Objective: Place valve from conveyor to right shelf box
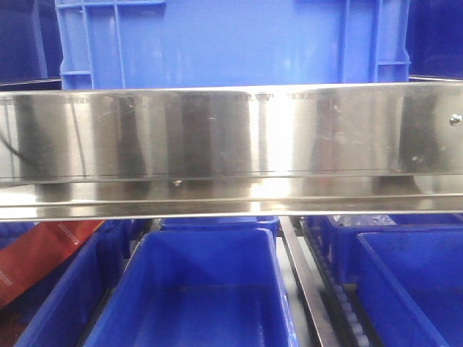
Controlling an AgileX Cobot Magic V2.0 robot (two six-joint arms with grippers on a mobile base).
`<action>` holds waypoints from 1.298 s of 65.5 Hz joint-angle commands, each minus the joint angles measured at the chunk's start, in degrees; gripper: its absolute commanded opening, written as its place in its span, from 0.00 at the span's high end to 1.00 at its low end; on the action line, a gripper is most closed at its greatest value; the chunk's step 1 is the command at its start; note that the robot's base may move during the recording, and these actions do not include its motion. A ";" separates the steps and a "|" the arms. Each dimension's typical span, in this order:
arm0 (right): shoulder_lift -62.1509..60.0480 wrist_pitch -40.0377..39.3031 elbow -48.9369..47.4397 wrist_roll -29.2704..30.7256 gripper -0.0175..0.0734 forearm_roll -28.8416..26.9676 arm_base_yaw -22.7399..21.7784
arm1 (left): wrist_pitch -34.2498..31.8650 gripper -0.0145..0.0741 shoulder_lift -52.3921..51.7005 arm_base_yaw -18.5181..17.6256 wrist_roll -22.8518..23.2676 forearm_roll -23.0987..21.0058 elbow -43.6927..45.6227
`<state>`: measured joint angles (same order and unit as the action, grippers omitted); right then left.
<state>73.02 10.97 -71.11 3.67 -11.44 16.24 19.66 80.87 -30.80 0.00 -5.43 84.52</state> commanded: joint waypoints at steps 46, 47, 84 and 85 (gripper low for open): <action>-47.03 -10.29 47.02 0.39 0.99 1.02 -0.23 | -12.78 0.96 -57.97 8.47 0.47 -2.15 -58.92; -47.79 -10.40 47.71 0.39 0.99 1.02 -0.23 | -12.48 0.96 -59.00 9.03 0.47 -2.15 -59.56; -61.41 -8.00 53.66 0.39 0.99 1.02 -0.23 | -12.09 0.96 -80.87 13.55 0.47 -1.91 -65.47; -61.41 -8.00 53.66 0.39 0.99 1.02 -0.23 | -11.97 0.96 -80.87 13.55 0.47 -1.91 -65.47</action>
<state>11.96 3.86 -17.56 3.67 -10.91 16.24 8.68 0.36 -17.52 0.00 -7.14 19.09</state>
